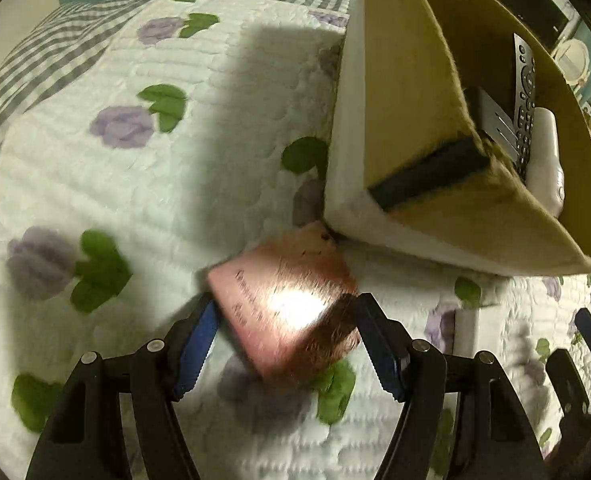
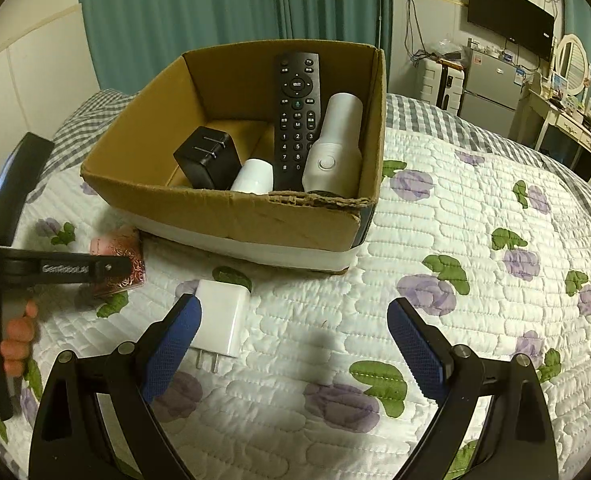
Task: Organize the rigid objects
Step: 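Grasp the pink card with left tool while right tool grasps the white plug adapter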
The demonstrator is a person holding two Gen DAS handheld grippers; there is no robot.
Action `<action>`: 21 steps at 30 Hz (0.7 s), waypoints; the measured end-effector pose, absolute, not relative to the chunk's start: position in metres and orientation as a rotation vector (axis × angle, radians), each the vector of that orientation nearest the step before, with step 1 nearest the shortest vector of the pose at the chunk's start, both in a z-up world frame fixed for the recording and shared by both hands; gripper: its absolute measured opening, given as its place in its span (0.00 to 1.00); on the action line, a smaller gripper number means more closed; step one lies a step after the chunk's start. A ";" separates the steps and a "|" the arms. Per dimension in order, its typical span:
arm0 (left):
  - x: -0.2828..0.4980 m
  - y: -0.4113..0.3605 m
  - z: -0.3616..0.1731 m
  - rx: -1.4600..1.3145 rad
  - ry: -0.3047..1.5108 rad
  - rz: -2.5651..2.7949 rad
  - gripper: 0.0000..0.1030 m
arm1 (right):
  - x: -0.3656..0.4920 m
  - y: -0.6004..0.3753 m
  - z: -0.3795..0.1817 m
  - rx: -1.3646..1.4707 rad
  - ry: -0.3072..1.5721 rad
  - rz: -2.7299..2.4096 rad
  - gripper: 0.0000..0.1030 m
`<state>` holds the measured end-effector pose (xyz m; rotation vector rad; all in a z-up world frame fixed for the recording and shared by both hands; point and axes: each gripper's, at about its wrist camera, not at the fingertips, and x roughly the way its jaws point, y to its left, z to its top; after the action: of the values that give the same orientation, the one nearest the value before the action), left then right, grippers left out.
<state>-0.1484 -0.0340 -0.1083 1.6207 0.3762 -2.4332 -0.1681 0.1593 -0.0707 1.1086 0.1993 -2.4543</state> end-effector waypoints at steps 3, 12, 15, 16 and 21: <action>-0.148 -0.034 -0.112 1.604 0.385 -2.446 0.68 | -0.167 0.160 -0.070 1.108 0.200 -2.458 0.92; -0.107 -0.012 -0.074 1.579 0.427 -2.687 0.18 | -0.168 0.164 -0.065 1.090 0.182 -2.476 0.92; -0.116 -0.013 -0.080 1.558 0.325 -2.687 0.10 | -0.168 0.163 -0.067 1.091 0.187 -2.471 0.92; -0.112 -0.012 -0.078 1.541 0.286 -2.694 0.09 | -0.168 0.163 -0.067 1.086 0.188 -2.462 0.92; -0.111 -0.011 -0.049 1.409 0.122 -2.734 0.09 | -0.168 0.150 -0.071 1.089 0.201 -2.388 0.92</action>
<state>-0.1107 -0.0108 -0.0489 1.4088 0.1225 -2.7344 -0.1677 0.1497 -0.0706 1.0893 0.2012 -2.3880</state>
